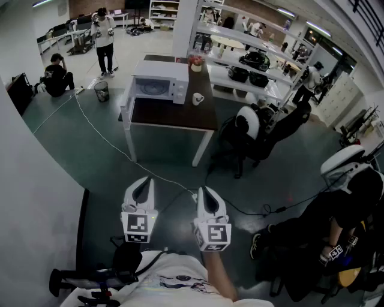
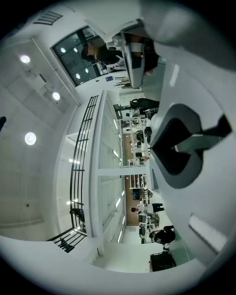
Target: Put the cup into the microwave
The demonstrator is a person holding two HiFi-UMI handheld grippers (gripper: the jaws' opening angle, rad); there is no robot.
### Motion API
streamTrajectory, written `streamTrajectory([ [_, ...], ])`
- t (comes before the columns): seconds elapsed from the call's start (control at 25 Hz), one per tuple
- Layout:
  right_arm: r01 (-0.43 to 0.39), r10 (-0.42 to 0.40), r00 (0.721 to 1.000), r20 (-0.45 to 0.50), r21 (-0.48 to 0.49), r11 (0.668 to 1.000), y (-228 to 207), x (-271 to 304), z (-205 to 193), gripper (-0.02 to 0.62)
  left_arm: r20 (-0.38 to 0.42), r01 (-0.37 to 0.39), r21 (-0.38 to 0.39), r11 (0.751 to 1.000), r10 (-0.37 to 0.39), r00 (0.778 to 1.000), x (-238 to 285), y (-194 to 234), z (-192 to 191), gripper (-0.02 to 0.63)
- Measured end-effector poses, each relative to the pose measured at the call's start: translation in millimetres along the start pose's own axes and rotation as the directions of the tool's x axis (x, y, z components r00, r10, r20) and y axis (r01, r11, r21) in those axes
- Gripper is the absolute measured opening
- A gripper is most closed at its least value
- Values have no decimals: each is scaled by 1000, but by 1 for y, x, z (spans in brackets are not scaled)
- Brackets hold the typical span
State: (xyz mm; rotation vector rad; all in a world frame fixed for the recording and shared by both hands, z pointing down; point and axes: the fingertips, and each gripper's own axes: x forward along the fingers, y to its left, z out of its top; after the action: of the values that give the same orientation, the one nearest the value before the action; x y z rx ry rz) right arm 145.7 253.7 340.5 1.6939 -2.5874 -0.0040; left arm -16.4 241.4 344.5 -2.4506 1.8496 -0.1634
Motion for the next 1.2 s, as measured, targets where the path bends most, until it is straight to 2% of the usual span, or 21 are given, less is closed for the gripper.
streamTrajectory([
  [0.6, -10, 10, 1000, -8, 5, 1000, 18, 15, 5, -2, 10, 25, -6, 1000, -25, 1000, 1, 15, 3, -2],
  [0.84, 17, -16, 1000, -23, 29, 999, 26, 23, -2, 0, -2, 29, -12, 1000, -29, 1000, -7, 32, -5, -2],
  [1.2, 31, -28, 997, -73, 39, 999, 56, 23, -4, 0, -43, 39, -67, 997, -42, 998, -32, 59, -16, -1],
])
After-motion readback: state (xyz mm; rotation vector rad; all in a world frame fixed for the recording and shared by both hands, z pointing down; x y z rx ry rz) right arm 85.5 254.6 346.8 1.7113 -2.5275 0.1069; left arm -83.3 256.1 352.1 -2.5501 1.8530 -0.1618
